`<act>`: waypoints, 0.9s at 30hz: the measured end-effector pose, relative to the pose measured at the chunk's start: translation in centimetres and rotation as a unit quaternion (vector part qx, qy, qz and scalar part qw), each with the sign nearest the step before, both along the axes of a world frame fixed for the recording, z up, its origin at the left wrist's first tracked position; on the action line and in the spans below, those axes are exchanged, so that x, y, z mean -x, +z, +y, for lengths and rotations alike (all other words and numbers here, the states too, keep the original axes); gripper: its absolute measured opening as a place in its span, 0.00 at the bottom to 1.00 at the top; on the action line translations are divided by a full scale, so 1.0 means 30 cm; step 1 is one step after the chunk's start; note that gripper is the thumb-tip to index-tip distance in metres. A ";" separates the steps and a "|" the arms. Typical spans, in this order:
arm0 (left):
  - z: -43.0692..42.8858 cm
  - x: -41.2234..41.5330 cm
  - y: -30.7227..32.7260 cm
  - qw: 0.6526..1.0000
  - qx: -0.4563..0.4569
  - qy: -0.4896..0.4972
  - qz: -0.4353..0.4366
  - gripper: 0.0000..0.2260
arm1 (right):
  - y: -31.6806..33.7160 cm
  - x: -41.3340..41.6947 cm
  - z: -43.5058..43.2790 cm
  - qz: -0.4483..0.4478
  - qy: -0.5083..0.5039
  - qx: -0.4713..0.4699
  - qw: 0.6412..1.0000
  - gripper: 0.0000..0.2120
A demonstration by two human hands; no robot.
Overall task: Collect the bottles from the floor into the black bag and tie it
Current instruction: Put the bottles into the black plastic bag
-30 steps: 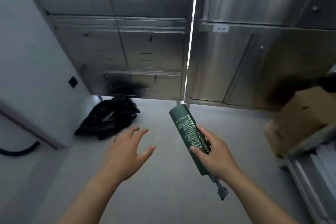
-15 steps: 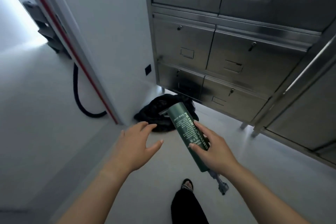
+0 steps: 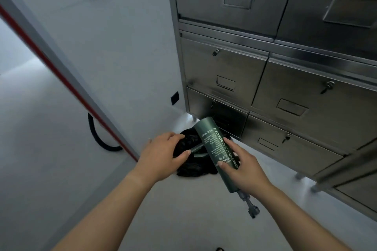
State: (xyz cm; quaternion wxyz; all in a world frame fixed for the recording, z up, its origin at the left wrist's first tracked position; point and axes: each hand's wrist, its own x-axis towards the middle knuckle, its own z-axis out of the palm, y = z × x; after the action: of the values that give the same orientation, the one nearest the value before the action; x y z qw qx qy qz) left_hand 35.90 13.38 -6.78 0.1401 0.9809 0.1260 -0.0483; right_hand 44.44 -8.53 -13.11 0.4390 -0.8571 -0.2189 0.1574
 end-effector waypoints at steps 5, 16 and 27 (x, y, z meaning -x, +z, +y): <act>0.083 -0.180 -0.037 1.000 0.008 -0.017 0.018 0.24 | -0.003 -0.181 0.065 -0.002 -0.016 0.001 1.000 0.32; 0.399 -0.645 -0.213 0.989 0.046 -0.142 0.022 0.24 | -0.106 -0.454 0.256 -0.009 -0.170 0.060 0.984 0.32; 0.617 -0.999 -0.800 0.990 0.035 -0.133 0.042 0.23 | -0.682 -0.760 0.461 0.028 -0.149 0.079 0.985 0.32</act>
State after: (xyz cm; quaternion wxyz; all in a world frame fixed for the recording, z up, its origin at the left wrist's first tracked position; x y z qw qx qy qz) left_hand 65.87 31.89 -30.78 0.1613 0.9806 -0.0014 -0.1116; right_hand 67.24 5.31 -33.56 0.3945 -0.9073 -0.0639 0.1309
